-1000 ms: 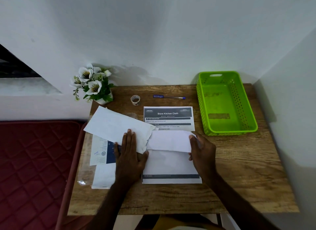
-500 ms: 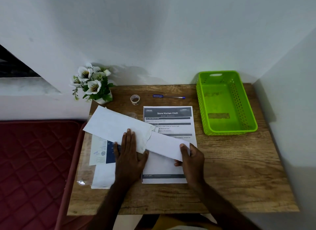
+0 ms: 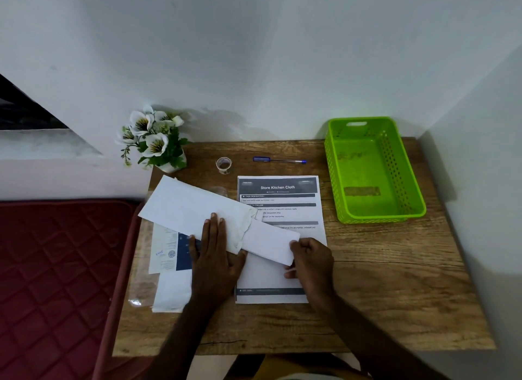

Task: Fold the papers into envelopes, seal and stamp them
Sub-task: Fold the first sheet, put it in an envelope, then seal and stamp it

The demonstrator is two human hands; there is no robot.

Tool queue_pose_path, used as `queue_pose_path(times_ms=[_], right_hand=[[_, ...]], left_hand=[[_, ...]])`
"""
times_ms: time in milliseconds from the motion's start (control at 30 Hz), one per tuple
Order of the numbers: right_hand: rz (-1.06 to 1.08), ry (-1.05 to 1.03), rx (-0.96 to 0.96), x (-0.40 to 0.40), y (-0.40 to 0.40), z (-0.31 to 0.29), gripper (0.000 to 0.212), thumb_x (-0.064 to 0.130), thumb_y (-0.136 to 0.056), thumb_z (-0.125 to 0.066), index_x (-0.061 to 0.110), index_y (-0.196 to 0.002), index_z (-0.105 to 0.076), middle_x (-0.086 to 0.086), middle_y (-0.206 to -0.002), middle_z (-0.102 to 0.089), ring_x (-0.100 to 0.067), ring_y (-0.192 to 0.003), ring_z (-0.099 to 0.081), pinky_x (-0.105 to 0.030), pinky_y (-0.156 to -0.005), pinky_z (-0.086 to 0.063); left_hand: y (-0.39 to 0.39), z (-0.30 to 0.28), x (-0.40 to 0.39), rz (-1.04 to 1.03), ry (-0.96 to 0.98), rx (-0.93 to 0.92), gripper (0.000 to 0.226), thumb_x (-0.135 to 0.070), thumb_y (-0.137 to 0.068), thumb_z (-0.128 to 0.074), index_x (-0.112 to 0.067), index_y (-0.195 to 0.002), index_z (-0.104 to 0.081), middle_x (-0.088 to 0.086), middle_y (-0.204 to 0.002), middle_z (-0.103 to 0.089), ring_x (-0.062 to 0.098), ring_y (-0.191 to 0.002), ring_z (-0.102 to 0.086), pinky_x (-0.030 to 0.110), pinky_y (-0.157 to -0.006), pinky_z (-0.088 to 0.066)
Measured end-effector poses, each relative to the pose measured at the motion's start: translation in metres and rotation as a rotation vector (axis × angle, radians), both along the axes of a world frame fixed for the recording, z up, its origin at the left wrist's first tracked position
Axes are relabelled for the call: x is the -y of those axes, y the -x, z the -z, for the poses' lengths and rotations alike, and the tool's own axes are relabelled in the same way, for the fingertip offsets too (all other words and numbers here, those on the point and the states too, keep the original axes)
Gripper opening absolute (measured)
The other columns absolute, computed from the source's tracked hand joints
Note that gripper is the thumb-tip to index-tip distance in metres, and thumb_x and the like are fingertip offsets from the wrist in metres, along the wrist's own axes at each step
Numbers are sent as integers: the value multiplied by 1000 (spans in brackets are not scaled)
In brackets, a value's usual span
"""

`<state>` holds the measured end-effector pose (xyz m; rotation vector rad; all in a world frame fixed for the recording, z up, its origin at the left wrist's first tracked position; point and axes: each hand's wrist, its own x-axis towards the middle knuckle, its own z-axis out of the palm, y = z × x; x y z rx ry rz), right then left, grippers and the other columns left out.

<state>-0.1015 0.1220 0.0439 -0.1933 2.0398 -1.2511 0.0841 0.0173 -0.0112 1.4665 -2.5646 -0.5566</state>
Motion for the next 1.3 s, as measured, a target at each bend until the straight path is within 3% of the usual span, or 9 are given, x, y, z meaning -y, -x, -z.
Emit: queue_pose_path(times_ms=[267, 400, 533, 833, 1033, 1167, 1300], right_hand=[[-116, 45, 0, 35, -25, -7, 23, 16, -97, -67, 27, -77, -62, -4, -72, -71, -23, -52, -71, -48, -55, -62], [-51, -14, 94, 35, -23, -5, 9, 14, -92, -71, 13, -84, -70, -9, -66, -73, -26, -54, -72, -46, -57, -64], [-37, -3, 144, 32, -19, -5, 12, 12, -91, -73, 4, -82, -73, -11, -63, -73, -29, -53, -69, -43, -56, -63], [-119, -8, 89, 56, -30, 2, 14, 13, -90, -71, 9, -78, -75, -10, -59, -69, -12, -40, -57, -25, -42, -49], [-180, -63, 8, 74, -43, 10, 22, 22, -87, -74, 12, -67, -75, -1, -50, -64, -13, -39, -57, -24, -47, -47], [-205, -81, -61, 83, -49, 13, 18, 21, -85, -75, 11, -70, -79, -1, -55, -69, -15, -43, -62, -29, -49, -53], [-216, -61, -27, 82, -49, 13, 16, 19, -87, -73, 11, -74, -80, -4, -60, -71, -12, -40, -59, -23, -44, -47]], left_hand=[[0, 1, 1, 1, -7, 10, 90, -69, -93, -31, -21, -164, -1, -1, -172, 8, 18, -158, 7, 57, -126, 2], [0, 2, 1, 0, 4, 12, 89, -69, -94, -30, -21, -164, -2, -1, -172, 7, 19, -158, 6, 57, -126, 2], [0, 2, 1, 1, 6, 17, 89, -69, -94, -29, -21, -164, -1, -1, -172, 8, 18, -158, 6, 58, -126, 1], [0, 1, 2, 6, -6, 23, 88, -69, -95, -30, -23, -164, 2, -2, -172, 11, 17, -158, 9, 57, -126, 3], [1, -1, 1, 9, -14, 34, 89, -74, -95, -24, -23, -164, 1, -2, -171, 11, 17, -158, 11, 57, -126, 4], [1, -3, 1, 15, -22, 37, 91, -78, -94, -18, -23, -164, 1, -2, -171, 12, 16, -158, 12, 56, -126, 6], [1, -4, 0, 18, -15, 38, 90, -77, -94, -20, -23, -164, 0, -2, -171, 11, 17, -158, 11, 57, -126, 5]])
